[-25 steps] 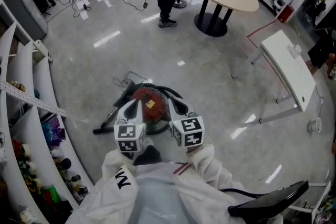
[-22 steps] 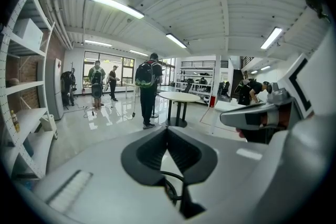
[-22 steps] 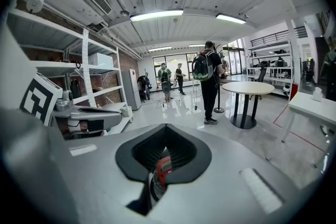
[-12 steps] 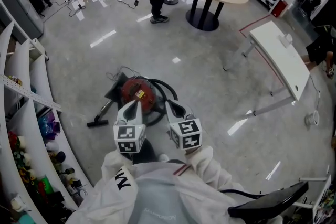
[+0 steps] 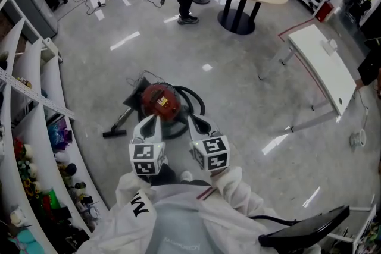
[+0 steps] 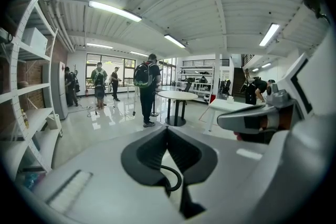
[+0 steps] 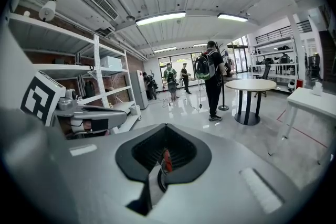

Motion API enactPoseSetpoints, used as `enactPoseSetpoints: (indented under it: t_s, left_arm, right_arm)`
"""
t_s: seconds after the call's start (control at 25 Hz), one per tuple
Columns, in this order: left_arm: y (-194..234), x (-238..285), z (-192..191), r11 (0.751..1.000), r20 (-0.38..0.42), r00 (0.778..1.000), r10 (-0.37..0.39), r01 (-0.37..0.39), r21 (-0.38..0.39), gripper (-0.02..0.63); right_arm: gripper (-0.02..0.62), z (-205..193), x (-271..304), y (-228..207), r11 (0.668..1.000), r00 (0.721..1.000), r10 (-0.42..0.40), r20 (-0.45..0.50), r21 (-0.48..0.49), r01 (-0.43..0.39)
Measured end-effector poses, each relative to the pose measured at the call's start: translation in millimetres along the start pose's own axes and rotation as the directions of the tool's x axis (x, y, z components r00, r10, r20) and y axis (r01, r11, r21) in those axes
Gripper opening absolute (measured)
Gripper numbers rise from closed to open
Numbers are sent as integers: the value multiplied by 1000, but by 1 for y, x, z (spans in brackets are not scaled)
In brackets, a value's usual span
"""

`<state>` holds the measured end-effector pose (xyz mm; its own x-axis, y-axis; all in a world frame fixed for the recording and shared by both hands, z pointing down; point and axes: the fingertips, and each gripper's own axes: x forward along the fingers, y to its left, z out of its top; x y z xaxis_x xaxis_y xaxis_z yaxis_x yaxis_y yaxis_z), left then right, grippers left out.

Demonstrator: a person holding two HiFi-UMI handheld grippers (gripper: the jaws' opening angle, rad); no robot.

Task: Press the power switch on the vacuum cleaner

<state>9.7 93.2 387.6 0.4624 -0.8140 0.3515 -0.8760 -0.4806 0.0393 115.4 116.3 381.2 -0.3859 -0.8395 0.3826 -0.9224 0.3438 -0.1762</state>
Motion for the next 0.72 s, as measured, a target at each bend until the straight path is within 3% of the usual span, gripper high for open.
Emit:
enactPoseSetpoints:
  t_s: [0.72]
  left_arm:
    - [7,-22,-17,999,-49,998,-41,42,7,0]
  right_arm:
    - [-2,-16,-7,29,1000,1000,-21,-13,22,21]
